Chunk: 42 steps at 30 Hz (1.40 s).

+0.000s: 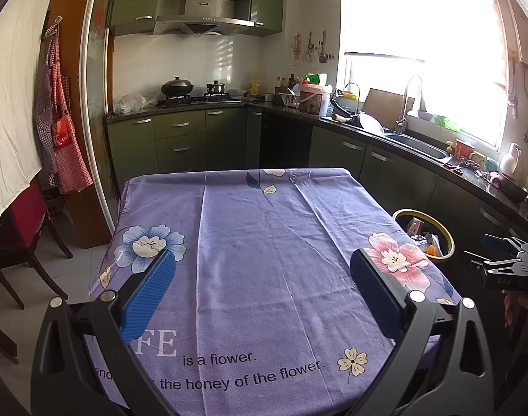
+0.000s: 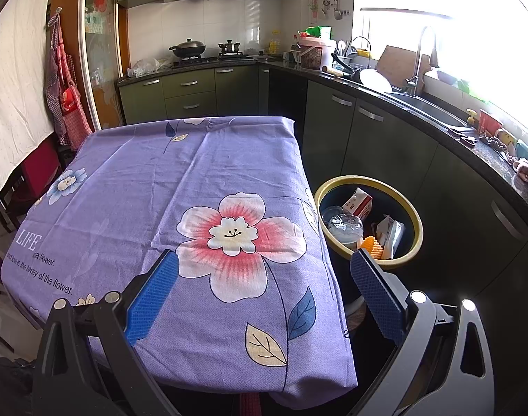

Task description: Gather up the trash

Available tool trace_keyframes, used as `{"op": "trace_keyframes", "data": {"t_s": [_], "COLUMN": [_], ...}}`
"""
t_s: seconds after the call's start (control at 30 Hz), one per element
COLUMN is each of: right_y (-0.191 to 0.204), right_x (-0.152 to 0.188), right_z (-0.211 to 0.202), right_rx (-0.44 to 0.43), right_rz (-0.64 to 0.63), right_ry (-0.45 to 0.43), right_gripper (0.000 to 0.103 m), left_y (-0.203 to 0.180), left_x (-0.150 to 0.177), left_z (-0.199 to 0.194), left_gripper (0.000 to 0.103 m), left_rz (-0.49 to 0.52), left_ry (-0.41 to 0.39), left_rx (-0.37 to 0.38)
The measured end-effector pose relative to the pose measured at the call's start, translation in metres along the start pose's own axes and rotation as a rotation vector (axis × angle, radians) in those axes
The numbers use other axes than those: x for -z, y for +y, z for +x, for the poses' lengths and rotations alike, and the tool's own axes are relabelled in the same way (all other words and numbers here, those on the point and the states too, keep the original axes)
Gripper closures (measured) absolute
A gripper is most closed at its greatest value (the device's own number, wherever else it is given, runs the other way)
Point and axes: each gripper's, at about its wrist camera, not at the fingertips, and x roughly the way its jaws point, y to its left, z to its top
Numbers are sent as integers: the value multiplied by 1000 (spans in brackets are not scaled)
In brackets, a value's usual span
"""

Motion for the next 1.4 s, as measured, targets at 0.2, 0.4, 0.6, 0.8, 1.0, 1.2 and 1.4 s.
{"op": "trace_keyframes", "data": {"t_s": [0.2,0.4,0.6,0.8,1.0,1.2,1.4], "right_y": [0,0,2,2,2,3,3], "right_x": [0,0,0,0,1,1,2], "right_z": [0,0,1,3,4,5,7], "right_rx": [-1,0,-1,-2,-2,-2,-3], "right_rz": [0,-1,-2,-5,-6,-5,-6], "right_ry": [0,0,3,6,7,9,12], "right_gripper": [5,5,5,5,5,5,5], "left_y": [-1,-3,-3,-2,-1,3,8], "left_x": [-1,-2,-2,-2,-1,-1,-1], "left_z": [0,1,2,2,2,9,13], "left_gripper": [7,7,7,7,7,7,7], "left_rz": [5,9,9,2,-11,-34,-52], "left_ry": [2,4,8,4,0,28,26], "left_rx": [0,4,4,10,21,60,75]}}
